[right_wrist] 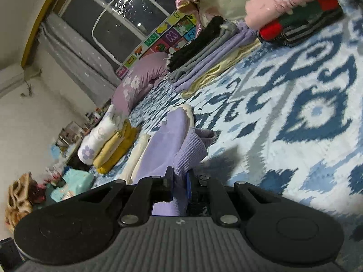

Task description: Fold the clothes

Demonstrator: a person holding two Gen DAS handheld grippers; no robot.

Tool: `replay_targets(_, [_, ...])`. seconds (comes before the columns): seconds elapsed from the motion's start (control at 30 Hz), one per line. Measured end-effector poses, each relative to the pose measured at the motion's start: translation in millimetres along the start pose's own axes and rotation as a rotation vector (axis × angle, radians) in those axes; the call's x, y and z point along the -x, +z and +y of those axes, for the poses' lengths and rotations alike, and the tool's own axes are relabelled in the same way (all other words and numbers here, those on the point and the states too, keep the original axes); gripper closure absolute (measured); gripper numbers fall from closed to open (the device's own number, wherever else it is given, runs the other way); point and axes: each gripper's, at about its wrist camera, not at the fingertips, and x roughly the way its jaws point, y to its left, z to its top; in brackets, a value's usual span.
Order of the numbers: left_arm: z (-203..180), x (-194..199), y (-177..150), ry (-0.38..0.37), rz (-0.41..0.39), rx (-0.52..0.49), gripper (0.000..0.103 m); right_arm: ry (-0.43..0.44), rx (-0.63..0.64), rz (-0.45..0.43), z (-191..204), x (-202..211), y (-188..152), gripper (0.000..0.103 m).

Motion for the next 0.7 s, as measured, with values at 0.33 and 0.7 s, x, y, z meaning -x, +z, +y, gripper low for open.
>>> replay_targets(0.33, [-40.1, 4.4, -4.6, -0.001, -0.105, -0.335, 0.058, -0.075, 0.078, 0.014, 43.4, 7.0, 28.1, 0.091])
replay_targets(0.7, [-46.0, 4.6, -14.9, 0.016, -0.116, -0.440, 0.058, -0.099, 0.015, 0.084, 91.6, -23.3, 60.1, 0.091])
